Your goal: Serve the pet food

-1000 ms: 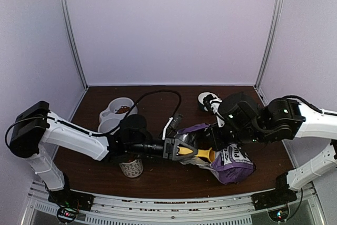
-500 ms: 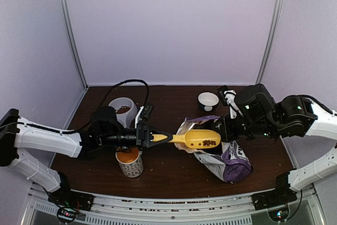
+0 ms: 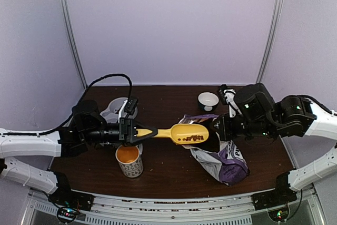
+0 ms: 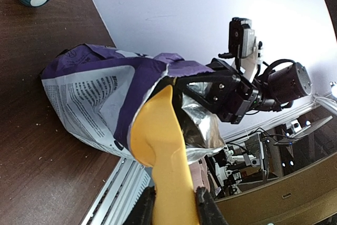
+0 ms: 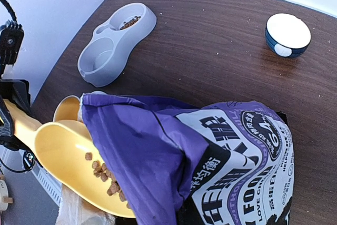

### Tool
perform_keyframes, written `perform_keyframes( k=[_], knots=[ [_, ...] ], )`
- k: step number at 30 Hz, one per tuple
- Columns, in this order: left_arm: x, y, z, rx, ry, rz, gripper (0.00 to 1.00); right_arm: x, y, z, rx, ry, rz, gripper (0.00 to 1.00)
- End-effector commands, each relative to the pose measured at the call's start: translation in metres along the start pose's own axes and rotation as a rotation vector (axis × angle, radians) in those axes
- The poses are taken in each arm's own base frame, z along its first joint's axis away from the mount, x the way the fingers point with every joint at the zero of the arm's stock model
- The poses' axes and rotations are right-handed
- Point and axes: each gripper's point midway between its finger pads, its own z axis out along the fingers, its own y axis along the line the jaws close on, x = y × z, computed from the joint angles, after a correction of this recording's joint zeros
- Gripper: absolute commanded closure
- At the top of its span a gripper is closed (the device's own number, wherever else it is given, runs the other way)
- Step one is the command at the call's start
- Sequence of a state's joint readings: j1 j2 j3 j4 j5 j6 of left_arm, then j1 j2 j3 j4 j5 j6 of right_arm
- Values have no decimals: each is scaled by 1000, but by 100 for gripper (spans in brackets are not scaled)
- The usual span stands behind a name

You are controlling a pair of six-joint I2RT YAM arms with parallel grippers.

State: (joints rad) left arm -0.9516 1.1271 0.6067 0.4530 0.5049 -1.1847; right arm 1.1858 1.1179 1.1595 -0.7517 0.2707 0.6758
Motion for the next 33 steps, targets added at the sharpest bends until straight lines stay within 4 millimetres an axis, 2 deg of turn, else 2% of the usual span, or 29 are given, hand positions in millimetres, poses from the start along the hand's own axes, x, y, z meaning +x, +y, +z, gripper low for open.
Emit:
perform_keyframes(
  k=[1,5,11,17,23,29,33],
  knots=[
    [-14,-4,-13,-30,-41,4,100,-35,20,-12,-79,-114,32,100],
    [-14,-11,-19,-63,-27,37,100,-37,25,-8,-86,-113,23,100],
    [-9,-1,-20,-122,9,49,100,-49,42,-9,-126,-134,-16,100],
    [-12,8,-20,-193,18,97,100,-62,84,2,-208,-146,-97,100],
    [-16,37,-28,-337,-5,150,100,-64,134,19,-307,-157,-208,100],
    [-25,56,-43,-591,37,341,100,-49,148,33,-317,-127,-235,100],
    [-12,73,-31,-710,139,401,100,-44,154,32,-326,-122,-236,100]
  ],
)
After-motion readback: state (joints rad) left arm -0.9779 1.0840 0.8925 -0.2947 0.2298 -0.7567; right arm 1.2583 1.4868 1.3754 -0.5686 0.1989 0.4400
